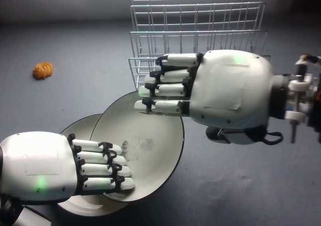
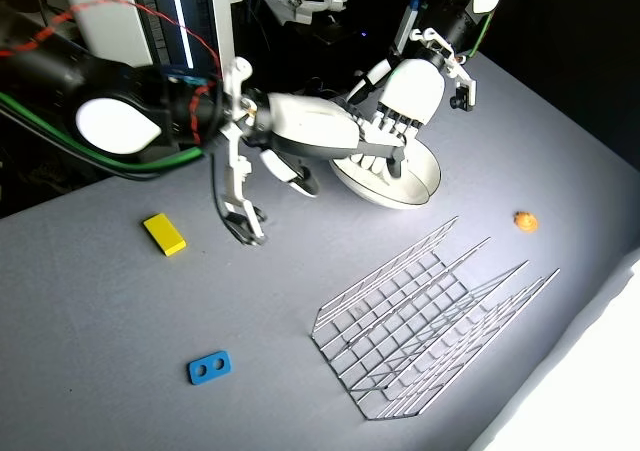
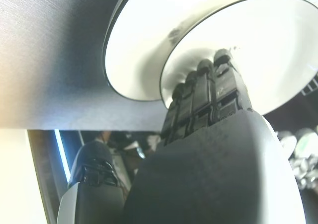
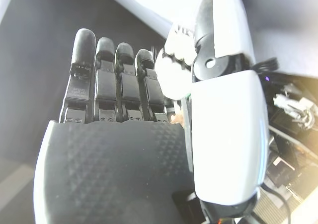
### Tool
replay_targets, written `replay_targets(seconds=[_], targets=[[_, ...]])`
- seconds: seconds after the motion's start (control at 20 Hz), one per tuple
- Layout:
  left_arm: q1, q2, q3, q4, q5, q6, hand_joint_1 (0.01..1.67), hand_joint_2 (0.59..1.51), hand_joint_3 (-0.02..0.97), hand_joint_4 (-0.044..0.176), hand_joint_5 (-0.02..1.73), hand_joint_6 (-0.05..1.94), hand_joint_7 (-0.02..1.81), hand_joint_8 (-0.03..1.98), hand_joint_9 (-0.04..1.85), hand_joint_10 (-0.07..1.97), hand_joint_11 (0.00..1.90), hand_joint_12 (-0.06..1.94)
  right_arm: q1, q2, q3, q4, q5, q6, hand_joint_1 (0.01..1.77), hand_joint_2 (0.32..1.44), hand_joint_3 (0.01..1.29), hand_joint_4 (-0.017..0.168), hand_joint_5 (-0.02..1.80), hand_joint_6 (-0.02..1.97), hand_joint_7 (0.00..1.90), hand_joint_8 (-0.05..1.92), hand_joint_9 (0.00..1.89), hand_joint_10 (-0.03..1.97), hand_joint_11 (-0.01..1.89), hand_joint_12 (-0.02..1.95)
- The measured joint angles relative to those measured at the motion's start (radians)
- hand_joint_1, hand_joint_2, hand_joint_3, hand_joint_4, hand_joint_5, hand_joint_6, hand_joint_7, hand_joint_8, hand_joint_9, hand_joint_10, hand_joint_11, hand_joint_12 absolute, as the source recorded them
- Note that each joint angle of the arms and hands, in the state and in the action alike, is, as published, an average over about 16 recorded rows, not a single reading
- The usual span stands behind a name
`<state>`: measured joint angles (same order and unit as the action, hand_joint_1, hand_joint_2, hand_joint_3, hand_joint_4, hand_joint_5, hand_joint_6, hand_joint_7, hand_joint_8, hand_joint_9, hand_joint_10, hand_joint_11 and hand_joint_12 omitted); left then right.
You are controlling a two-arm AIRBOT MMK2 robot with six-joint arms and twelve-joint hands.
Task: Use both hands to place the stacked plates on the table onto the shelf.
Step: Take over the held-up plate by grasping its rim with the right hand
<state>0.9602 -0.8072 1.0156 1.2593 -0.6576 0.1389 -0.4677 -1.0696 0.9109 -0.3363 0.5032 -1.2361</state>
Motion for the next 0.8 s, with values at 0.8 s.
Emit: replay_targets(seconds=[0.8], targets=[[0.000, -0.007, 0.010, -0.008, -0.005, -0.002, 0.02, 1.151, 0.008, -0.011, 0.01, -0.02, 0.00, -0.01, 0.02, 0.01, 0.02, 0.01, 0.004, -0.218, 0.140, 0.001, -0.056, -0.066, 1.13, 0.91, 0.02, 0.002, 0.62, 0.04, 0.61, 0.04, 0.53, 0.13, 0.15, 1.33]])
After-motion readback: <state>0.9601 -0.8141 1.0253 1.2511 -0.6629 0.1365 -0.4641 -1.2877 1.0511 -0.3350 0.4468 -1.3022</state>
